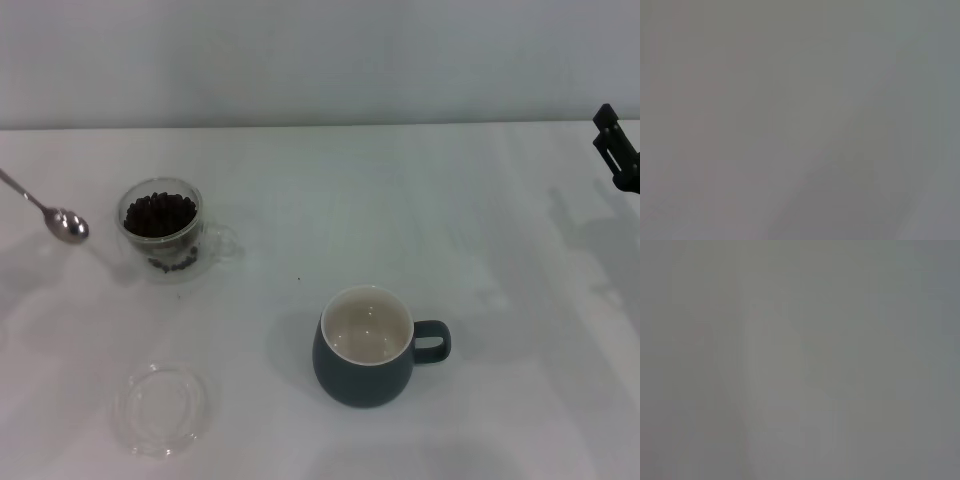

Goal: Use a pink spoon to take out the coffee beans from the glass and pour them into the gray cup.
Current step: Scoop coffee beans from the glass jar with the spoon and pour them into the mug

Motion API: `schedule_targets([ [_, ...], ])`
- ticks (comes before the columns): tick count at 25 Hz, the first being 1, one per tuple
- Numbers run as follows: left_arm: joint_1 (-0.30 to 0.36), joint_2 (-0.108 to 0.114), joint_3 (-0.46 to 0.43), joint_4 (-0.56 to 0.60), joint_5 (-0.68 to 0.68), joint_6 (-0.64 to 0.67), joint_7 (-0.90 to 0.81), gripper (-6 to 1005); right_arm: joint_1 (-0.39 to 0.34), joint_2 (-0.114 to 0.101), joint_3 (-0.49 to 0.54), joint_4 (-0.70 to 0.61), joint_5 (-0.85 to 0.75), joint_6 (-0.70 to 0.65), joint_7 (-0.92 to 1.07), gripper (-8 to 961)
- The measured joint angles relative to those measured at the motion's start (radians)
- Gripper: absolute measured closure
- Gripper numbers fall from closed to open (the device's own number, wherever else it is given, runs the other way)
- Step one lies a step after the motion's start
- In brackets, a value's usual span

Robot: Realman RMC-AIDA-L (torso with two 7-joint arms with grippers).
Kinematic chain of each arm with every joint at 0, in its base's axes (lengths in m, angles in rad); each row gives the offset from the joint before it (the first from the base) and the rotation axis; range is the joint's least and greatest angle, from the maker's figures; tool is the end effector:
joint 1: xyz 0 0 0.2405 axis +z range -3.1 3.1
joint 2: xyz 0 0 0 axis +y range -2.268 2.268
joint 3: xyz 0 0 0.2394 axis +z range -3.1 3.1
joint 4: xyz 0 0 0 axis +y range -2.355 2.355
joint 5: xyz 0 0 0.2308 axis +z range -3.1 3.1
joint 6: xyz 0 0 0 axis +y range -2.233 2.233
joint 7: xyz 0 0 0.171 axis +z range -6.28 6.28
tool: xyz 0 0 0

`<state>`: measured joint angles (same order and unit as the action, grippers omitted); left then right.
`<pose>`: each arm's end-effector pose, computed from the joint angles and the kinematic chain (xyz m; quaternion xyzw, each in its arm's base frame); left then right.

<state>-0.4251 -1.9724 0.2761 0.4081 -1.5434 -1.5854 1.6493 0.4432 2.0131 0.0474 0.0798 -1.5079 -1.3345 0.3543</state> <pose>-0.3135 0.3482 0.0978 -0.7100 -0.3667 -0.5146 0.3108 0.3440 0.3473 0.0191 -0.6717 0.2450 0.3577 0.6008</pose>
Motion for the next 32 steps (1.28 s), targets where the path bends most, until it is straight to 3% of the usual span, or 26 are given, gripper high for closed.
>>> schedule_targets([
  [6,-0.051,0.021,0.008,-0.008,0.012,0.095,0.000,864,-0.005,0.001,0.002,0.016,0.004,-0.002,-0.005,260],
  [11,-0.077,0.012,0.010,-0.014,0.020,0.121,0.031,864,-0.008,0.001,0.004,0.022,0.008,0.000,-0.005,260],
  [15,-0.097,-0.003,0.012,-0.052,0.018,0.151,0.096,864,-0.010,0.001,0.004,0.023,0.008,0.001,-0.005,260],
  [24,-0.115,-0.068,0.004,-0.083,-0.044,0.224,0.307,863,-0.027,0.001,0.004,0.034,0.007,0.002,-0.004,260],
  [32,-0.147,-0.072,0.009,-0.107,-0.050,0.291,0.357,863,-0.037,0.000,0.005,0.027,0.008,0.002,0.000,260],
])
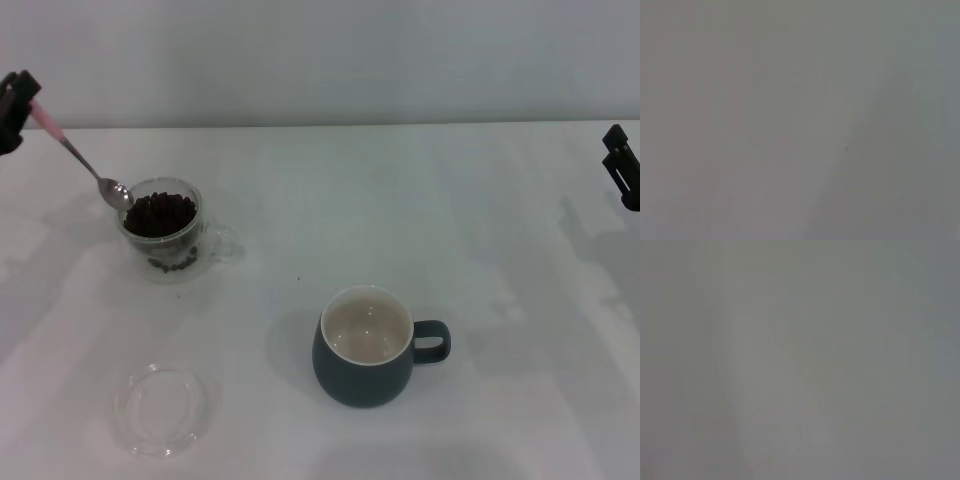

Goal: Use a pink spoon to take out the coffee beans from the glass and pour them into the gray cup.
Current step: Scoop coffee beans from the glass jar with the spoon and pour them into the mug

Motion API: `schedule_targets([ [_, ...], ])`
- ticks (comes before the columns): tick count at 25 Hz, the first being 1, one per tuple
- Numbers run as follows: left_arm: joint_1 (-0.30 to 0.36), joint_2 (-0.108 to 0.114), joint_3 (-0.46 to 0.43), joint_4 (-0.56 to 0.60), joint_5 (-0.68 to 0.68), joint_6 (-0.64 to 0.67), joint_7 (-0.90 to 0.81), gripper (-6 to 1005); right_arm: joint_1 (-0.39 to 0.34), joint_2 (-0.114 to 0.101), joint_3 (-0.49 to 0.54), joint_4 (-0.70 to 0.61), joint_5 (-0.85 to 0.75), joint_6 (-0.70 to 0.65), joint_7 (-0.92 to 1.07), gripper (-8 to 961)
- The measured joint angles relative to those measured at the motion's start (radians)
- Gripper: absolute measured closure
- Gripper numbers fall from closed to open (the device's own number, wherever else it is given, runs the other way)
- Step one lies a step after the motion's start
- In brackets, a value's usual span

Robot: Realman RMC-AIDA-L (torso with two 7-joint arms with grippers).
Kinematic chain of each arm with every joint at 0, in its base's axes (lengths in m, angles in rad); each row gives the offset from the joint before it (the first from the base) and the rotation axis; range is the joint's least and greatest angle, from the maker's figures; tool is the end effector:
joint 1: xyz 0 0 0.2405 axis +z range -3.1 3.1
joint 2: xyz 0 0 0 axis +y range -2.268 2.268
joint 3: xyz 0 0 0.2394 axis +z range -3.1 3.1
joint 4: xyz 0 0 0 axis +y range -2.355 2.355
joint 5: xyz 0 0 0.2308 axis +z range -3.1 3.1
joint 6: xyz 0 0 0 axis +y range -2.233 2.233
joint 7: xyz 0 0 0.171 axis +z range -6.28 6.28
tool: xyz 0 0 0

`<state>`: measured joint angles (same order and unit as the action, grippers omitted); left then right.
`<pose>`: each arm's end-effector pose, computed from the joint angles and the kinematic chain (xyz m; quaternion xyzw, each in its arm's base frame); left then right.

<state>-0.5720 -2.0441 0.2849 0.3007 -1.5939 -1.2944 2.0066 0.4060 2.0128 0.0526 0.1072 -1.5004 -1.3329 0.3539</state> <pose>-0.2920 0.4044 0.0432 -0.7283 -0.3229 -0.4483 0.4055 0.3545 0.3336 0.0145 -0.6613 0.2684 0.3541 0.6044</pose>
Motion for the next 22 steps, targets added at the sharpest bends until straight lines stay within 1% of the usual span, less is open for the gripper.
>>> schedule_targets([
  [5,-0.018,-0.005,0.008,-0.026,0.004,0.048,0.027,863,0.000,0.000,0.000,-0.002,0.000,-0.001,0.000,260],
  [11,-0.025,-0.012,0.011,-0.046,0.005,0.094,0.046,863,0.002,0.000,-0.001,-0.004,0.000,-0.003,-0.001,260],
  [15,-0.032,-0.020,0.011,-0.058,0.001,0.134,0.046,863,0.004,0.000,0.000,-0.005,0.000,0.003,-0.005,260],
  [22,-0.053,-0.023,0.011,-0.089,0.005,0.188,0.040,863,0.003,0.000,0.000,-0.014,0.002,0.004,-0.002,260],
])
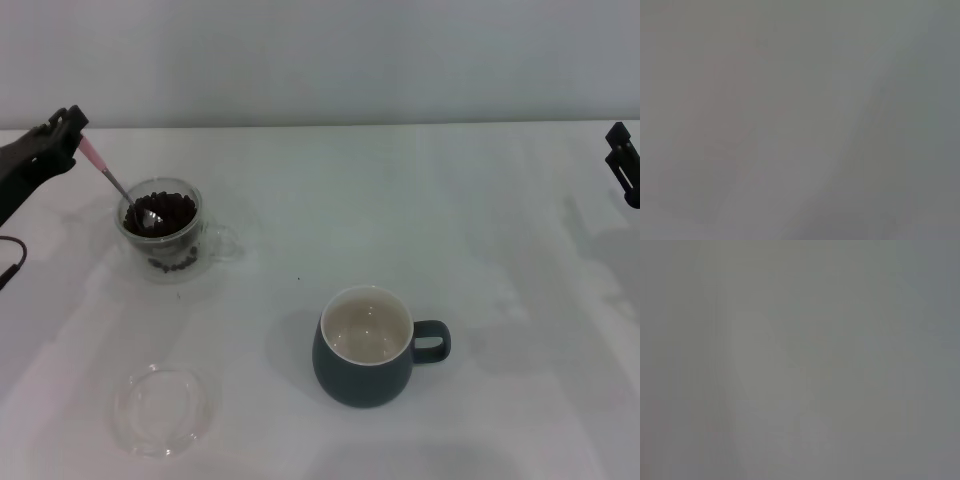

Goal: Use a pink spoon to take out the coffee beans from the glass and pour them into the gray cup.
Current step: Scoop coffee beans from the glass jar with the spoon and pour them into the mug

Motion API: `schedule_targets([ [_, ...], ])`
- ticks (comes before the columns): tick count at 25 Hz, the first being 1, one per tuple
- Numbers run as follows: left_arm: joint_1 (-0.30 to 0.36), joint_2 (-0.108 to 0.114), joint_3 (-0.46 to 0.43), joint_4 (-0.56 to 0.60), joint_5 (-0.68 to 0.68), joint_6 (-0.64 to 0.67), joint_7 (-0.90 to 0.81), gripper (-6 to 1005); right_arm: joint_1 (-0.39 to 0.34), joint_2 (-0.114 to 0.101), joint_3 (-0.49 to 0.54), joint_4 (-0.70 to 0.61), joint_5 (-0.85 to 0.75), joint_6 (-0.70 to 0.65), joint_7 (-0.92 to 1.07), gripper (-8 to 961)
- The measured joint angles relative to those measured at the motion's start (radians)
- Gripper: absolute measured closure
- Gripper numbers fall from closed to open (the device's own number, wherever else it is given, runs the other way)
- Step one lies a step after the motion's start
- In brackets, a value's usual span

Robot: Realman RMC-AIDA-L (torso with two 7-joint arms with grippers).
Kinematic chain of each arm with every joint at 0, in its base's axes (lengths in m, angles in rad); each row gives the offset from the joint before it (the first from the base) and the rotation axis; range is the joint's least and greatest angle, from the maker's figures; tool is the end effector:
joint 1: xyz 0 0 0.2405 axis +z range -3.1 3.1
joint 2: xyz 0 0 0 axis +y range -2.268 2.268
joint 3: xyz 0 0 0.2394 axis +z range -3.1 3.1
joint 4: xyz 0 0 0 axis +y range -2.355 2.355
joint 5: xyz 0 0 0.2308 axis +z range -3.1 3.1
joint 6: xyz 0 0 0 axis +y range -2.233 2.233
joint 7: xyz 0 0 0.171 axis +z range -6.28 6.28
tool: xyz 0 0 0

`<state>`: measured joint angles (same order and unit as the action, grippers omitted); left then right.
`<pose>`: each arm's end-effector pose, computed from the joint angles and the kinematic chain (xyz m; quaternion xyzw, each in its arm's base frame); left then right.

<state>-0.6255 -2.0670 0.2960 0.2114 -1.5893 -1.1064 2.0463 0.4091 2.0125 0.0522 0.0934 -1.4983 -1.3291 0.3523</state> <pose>-0.2950 0.4177 0.0011 -0.7259 -0.3805 -0.4005 0.4097 0.3560 0.3353 0.0178 -0.6621 0.2637 0.3495 0.6082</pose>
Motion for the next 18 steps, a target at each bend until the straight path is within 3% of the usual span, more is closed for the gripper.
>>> schedule_targets([
  [11,-0.016,-0.003,0.001,-0.024,0.000,0.064,-0.141,863,-0.003,0.000,0.000,-0.003,0.013,0.009,-0.002,260],
  [18,0.010,-0.002,0.014,-0.022,0.001,0.066,-0.268,864,-0.001,0.000,0.000,-0.004,0.024,0.009,-0.004,260],
])
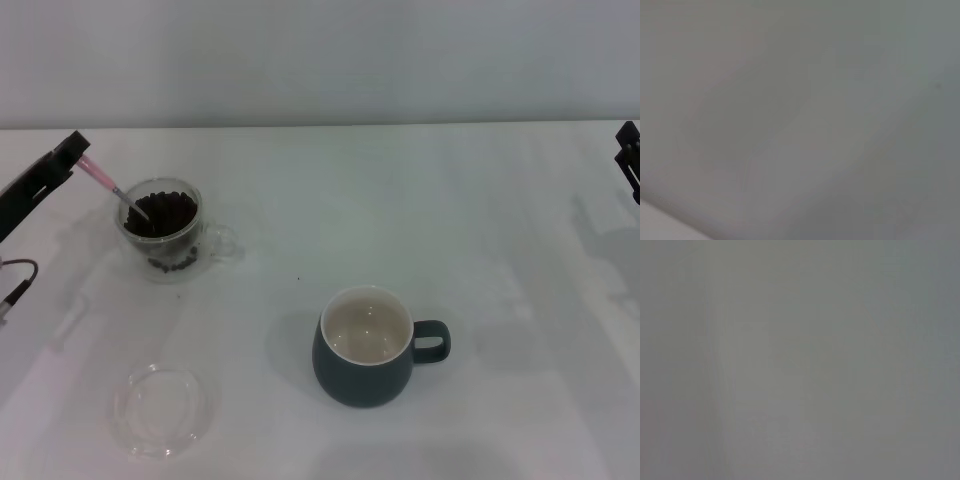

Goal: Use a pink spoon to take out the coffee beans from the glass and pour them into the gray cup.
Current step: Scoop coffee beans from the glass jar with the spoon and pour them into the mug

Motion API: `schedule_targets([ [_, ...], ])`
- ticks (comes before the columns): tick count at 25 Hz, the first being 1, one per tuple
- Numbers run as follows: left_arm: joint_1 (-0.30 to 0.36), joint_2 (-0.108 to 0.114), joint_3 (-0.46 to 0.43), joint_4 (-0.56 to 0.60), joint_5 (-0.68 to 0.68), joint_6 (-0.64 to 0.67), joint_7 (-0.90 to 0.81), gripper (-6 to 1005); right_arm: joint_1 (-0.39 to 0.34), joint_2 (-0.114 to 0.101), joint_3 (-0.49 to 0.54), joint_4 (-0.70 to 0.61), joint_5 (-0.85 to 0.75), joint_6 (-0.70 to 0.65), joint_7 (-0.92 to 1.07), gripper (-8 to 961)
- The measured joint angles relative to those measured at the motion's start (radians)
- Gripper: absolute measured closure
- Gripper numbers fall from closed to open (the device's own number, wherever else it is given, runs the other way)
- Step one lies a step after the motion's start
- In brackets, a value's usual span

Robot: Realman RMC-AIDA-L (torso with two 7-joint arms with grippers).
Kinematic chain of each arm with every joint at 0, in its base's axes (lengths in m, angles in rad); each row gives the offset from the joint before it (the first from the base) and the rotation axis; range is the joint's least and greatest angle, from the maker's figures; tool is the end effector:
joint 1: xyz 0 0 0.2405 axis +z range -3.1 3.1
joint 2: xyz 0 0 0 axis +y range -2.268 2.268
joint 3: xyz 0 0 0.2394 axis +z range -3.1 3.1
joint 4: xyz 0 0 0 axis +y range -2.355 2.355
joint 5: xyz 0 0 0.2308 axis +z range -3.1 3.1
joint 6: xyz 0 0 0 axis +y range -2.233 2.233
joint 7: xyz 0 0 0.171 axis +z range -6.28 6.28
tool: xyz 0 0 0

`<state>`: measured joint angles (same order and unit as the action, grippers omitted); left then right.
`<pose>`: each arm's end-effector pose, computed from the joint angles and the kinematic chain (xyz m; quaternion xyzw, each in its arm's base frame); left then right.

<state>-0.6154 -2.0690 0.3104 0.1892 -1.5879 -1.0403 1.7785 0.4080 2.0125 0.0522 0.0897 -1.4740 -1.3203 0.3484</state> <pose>-0.3084 0.4133 -0.0102 -0.6609 -0.5011 -0.4261 0.3613 0.3602 0.3356 0.0213 -0.6542 0.2679 0.3454 0.6172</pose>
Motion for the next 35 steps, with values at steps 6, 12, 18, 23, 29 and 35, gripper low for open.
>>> schedule_targets([
  [6,0.025,0.002,0.001,0.007,0.000,-0.001,-0.077,864,0.001,0.000,0.000,-0.002,0.001,0.000,0.000,260],
  [12,0.041,0.007,0.001,0.011,0.004,-0.013,-0.151,864,0.002,0.000,0.000,-0.002,0.001,-0.002,0.000,260],
  [18,0.051,0.014,0.001,0.013,0.009,-0.056,-0.207,864,0.002,0.000,0.000,-0.002,0.001,-0.003,-0.001,260],
  [23,0.060,0.015,-0.006,0.013,0.001,-0.076,-0.213,864,0.002,0.000,0.000,-0.002,0.001,-0.005,-0.001,260],
  [29,0.067,0.015,-0.009,0.013,-0.008,-0.077,-0.224,864,0.002,0.000,0.000,-0.002,0.001,-0.009,-0.002,260],
  [35,0.089,0.014,-0.010,0.028,-0.046,-0.080,-0.225,864,0.002,-0.001,0.000,-0.002,0.001,-0.010,-0.002,260],
])
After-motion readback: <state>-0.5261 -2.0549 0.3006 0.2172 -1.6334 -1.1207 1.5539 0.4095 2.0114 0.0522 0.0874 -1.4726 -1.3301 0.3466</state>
